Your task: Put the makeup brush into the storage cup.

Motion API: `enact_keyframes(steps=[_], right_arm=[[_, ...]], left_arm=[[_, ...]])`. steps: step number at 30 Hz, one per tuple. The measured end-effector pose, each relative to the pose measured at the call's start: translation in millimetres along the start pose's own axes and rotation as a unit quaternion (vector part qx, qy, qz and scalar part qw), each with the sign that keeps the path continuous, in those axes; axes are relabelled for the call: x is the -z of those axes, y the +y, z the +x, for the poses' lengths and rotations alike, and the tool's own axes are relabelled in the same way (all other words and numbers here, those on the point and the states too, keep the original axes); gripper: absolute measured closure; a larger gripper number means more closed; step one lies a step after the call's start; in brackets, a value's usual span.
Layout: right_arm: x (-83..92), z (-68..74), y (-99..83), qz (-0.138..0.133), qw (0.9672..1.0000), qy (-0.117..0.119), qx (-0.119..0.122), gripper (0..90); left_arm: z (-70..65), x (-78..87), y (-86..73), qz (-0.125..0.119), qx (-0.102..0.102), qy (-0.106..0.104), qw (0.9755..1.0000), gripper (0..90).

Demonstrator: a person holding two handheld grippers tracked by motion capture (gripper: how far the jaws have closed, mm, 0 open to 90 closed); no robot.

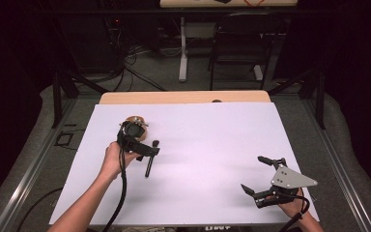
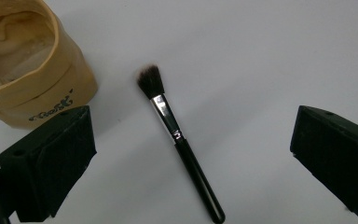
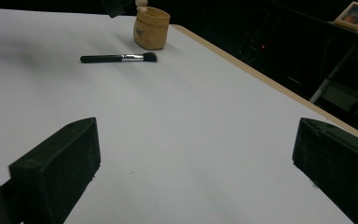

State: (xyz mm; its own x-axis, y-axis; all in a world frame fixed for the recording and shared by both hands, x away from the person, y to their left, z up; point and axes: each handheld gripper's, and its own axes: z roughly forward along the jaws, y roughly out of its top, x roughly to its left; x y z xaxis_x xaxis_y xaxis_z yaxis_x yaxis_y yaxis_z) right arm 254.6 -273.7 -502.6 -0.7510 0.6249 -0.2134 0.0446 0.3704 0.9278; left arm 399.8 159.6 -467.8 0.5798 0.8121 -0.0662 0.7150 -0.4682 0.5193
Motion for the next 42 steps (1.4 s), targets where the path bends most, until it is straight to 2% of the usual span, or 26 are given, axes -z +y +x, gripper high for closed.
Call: enact_keyframes(steps=[9, 16, 30, 42], right_arm=[[0.0, -0.1, -0.2, 0.0, 1.0, 0.001, -0.001, 0.1], [0.0, -0.3, -0.3, 0.0, 1.0, 0.001, 0.0, 0.1], [0.3, -0.3, -0.2, 0.0, 1.0, 0.001, 0.0, 0.2], [0.5, -0.4, -0.3, 0.0, 1.0, 0.0, 0.0, 0.2]], left_arm=[[1.7, -4.9, 8.8, 0.028, 0.02, 0.003, 0.9994, 0.0], [1.9, -12.6, 12.7, 0.052, 0.022, 0.005, 0.9984, 0.0], [4.2, -25.9, 13.3, 0.072, 0.034, -0.009, 0.9968, 0.0], [7.1, -33.7, 12.5, 0.086, 0.044, -0.004, 0.9953, 0.0]])
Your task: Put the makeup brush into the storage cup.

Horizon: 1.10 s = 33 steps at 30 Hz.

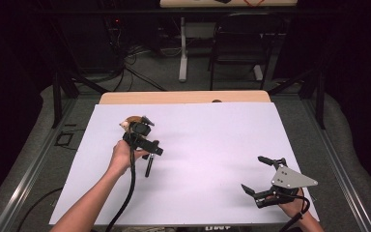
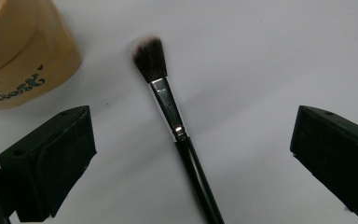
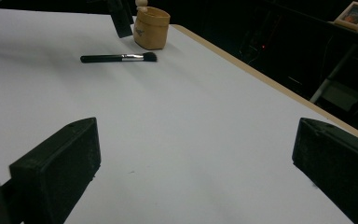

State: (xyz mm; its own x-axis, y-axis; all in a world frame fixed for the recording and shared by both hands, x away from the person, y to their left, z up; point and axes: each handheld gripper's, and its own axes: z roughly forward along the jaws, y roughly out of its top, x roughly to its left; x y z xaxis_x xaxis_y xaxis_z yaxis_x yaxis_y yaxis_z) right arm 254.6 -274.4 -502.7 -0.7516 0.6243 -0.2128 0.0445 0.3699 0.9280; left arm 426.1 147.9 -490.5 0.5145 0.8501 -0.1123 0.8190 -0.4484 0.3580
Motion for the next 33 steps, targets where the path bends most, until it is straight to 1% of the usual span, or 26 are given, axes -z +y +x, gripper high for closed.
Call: enact_keyframes(steps=[6, 9, 11, 12, 13, 14, 16, 17, 18, 19, 20, 22, 24, 28, 29, 31, 32, 33], right_arm=[[-0.1, -0.2, -0.1, 0.0, 1.0, 0.0, 0.0, 0.2], [0.1, -0.1, -0.1, 0.0, 1.0, 0.0, 0.0, 0.2], [0.1, -0.2, -0.1, 0.0, 1.0, 0.0, 0.0, 0.3], [0.0, -0.2, -0.1, 0.0, 1.0, 0.0, 0.0, 0.3], [0.0, -0.2, -0.1, 0.0, 1.0, 0.0, 0.0, 0.3], [-0.1, 0.0, 0.1, 0.0, 1.0, 0.0, 0.001, 0.3], [-0.1, 0.0, 0.1, 0.0, 1.0, 0.0, 0.001, 0.3], [-0.1, 0.0, 0.1, 0.0, 1.0, 0.0, 0.001, 0.3], [-0.2, -0.1, 0.1, 0.0, 1.0, -0.001, 0.001, 0.3], [-0.2, -0.1, 0.1, 0.0, 1.0, -0.001, 0.001, 0.3], [-0.2, 0.0, 0.1, 0.0, 1.0, -0.001, 0.001, 0.3], [-0.1, 0.0, 0.1, 0.0, 1.0, -0.001, 0.001, 0.3], [0.0, 0.0, 0.0, 0.0, 1.0, -0.001, 0.001, 0.3], [-0.1, 0.2, 0.0, 0.0, 1.0, -0.002, 0.001, 0.3], [-0.1, 0.2, 0.0, 0.0, 1.0, -0.002, 0.001, 0.3], [-0.1, 0.0, 0.0, 0.0, 1.0, -0.002, 0.002, 0.4], [0.0, 0.0, 0.0, 0.001, 1.0, -0.002, 0.001, 0.4], [0.0, 0.0, 0.0, 0.001, 1.0, -0.001, 0.002, 0.4]], left_arm=[[-0.2, -6.8, -1.6, 0.011, 0.006, -0.002, 0.9999, 1.3], [-0.9, -9.8, -3.6, 0.023, -0.001, -0.006, 0.9997, 3.1], [-2.1, -12.8, -6.0, 0.023, 0.002, -0.007, 0.9997, 8.1], [-1.4, -15.5, -7.7, 0.029, -0.001, -0.01, 0.9995, 11.7], [-1.4, -15.5, -7.7, 0.029, -0.001, -0.01, 0.9995, 15.3], [-1.5, -18.7, -9.4, 0.032, 0.002, -0.014, 0.9994, 18.7], [-1.2, -20.0, -10.1, 0.033, 0.003, -0.016, 0.9993, 26.0], [-0.9, -20.5, -10.4, 0.034, 0.004, -0.016, 0.9993, 26.0], [-0.2, -22.4, -11.5, 0.032, 0.009, -0.017, 0.9993, 31.1], [-0.2, -22.4, -11.5, 0.032, 0.009, -0.017, 0.9993, 33.5], [-0.2, -24.3, -12.7, 0.033, 0.013, -0.017, 0.9992, 34.9], [0.3, -25.1, -13.3, 0.034, 0.014, -0.015, 0.9992, 35.1], [2.2, -26.8, -14.5, 0.036, 0.017, -0.014, 0.9991, 40.1], [4.2, -28.7, -15.6, 0.04, 0.02, -0.016, 0.9989, 45.5], [5.1, -29.3, -16.1, 0.041, 0.023, -0.018, 0.9988, 45.5], [6.0, -30.6, -17.2, 0.038, 0.025, -0.018, 0.9988, 49.1], [6.6, -30.8, -17.6, 0.038, 0.026, -0.02, 0.9988, 53.7], [7.0, -30.8, -17.9, 0.039, 0.026, -0.02, 0.9987, 54.7]])
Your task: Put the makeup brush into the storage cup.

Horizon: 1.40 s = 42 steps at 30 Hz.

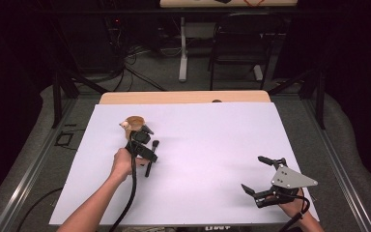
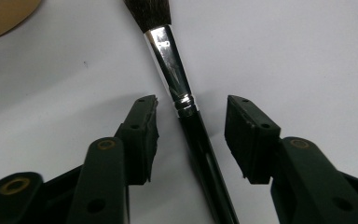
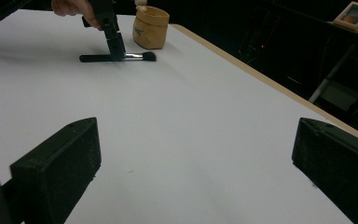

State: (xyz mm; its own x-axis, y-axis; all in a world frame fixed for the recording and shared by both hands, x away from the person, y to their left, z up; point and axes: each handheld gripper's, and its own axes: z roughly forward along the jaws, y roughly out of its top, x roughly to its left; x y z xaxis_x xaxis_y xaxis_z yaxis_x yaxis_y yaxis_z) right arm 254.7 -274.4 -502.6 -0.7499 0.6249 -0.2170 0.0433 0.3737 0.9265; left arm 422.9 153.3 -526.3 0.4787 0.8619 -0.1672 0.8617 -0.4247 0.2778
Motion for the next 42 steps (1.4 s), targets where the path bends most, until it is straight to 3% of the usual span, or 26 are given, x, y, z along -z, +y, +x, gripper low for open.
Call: enact_keyframes(steps=[17, 30, 35, 39, 42], right_arm=[[-0.2, 0.2, 0.1, 0.0, 1.0, -0.001, 0.001, 0.5], [-0.2, 0.1, 0.1, 0.0, 1.0, -0.001, 0.001, 0.6], [-0.3, 0.4, 0.2, -0.001, 1.0, -0.002, 0.001, 0.6], [0.0, 0.4, 0.1, -0.001, 1.0, -0.002, 0.0, 0.7], [0.1, 0.2, 0.0, -0.001, 1.0, -0.002, 0.0, 0.7]], left_arm=[[3.8, -0.7, -3.5, -0.005, -0.002, 0.002, 1.0, 75.7], [1.0, -0.7, -4.0, 0.001, -0.03, 0.013, 0.9995, 78.4], [-3.9, -1.4, -2.7, 0.012, -0.053, 0.029, 0.9981, 78.1], [-5.7, -1.7, -2.9, 0.01, -0.06, 0.035, 0.9976, 78.4], [-3.6, -0.5, -4.2, 0.002, -0.059, 0.024, 0.998, 78.6]])
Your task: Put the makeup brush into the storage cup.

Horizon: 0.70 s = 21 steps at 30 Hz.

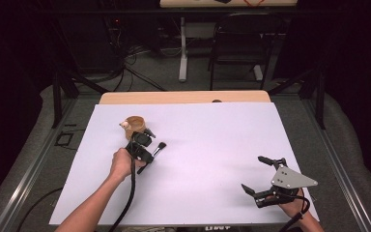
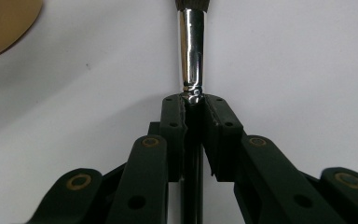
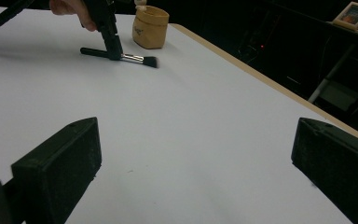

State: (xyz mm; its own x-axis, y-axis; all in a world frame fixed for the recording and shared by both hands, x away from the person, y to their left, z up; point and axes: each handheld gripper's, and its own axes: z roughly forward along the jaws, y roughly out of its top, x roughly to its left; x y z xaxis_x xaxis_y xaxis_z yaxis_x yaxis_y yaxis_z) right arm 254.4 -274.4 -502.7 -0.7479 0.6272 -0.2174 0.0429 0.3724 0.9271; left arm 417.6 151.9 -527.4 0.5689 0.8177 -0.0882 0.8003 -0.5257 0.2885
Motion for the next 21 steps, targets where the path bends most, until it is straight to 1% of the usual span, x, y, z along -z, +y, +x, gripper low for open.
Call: enact_keyframes(steps=[1, 2, 4, 6, 7, 8, 9, 10, 11, 15, 18, 19, 20, 21], right_arm=[[0.0, 0.0, 0.0, 0.0, 1.0, 0.0, 0.0, 0.7], [-0.1, -0.2, 0.0, 0.0, 1.0, 0.0, 0.001, 0.7], [0.0, -0.6, -0.2, 0.001, 1.0, 0.0, 0.0, 0.7], [-0.2, -0.7, -0.2, 0.002, 1.0, 0.0, 0.0, 0.8], [-0.2, -0.6, -0.2, 0.002, 1.0, 0.0, 0.0, 0.7], [-0.2, -0.6, -0.2, 0.002, 1.0, 0.0, 0.0, 0.7], [-0.2, -0.6, -0.2, 0.002, 1.0, 0.0, 0.0, 0.7], [-0.2, -0.5, -0.2, 0.002, 1.0, 0.0, -0.001, 0.7], [-0.1, -0.5, -0.2, 0.002, 1.0, 0.0, 0.0, 0.7], [0.0, -0.5, -0.1, 0.002, 1.0, -0.001, 0.0, 0.8], [0.1, -0.5, -0.2, 0.001, 1.0, -0.001, 0.0, 0.8], [0.1, -0.5, -0.2, 0.002, 1.0, -0.001, 0.0, 0.8], [0.1, -0.5, -0.2, 0.002, 1.0, -0.001, 0.0, 0.8], [0.2, -0.6, -0.2, 0.001, 1.0, -0.001, -0.001, 0.8]], left_arm=[[0.0, 0.0, 0.0, 0.0, 0.0, 0.0, 1.0, 78.6], [0.4, 0.9, -0.5, -0.007, 0.003, -0.004, 1.0, 78.6], [1.1, 3.8, -0.6, -0.016, -0.003, -0.005, 0.9999, 78.7], [-0.1, 6.1, -0.8, -0.024, -0.004, -0.007, 0.9997, 78.7], [-0.3, 7.4, -0.8, -0.029, -0.01, -0.006, 0.9995, 78.7], [-1.8, 8.6, -1.0, -0.03, -0.009, -0.009, 0.9995, 78.8], [-2.8, 11.1, -1.2, -0.036, -0.017, -0.008, 0.9992, 78.8], [-2.8, 11.1, -1.2, -0.036, -0.017, -0.008, 0.9992, 78.8], [-3.3, 12.3, -1.4, -0.04, -0.021, -0.009, 0.9989, 78.8], [-6.3, 17.2, -4.0, -0.064, -0.024, -0.015, 0.9975, 78.8], [-7.5, 19.2, -4.7, -0.071, -0.026, -0.016, 0.997, 78.8], [-8.3, 21.2, -5.3, -0.08, -0.03, -0.016, 0.9962, 78.8], [-8.3, 21.2, -5.3, -0.08, -0.03, -0.016, 0.9962, 78.8], [-8.8, 22.4, -5.8, -0.087, -0.031, -0.017, 0.9956, 78.8]])
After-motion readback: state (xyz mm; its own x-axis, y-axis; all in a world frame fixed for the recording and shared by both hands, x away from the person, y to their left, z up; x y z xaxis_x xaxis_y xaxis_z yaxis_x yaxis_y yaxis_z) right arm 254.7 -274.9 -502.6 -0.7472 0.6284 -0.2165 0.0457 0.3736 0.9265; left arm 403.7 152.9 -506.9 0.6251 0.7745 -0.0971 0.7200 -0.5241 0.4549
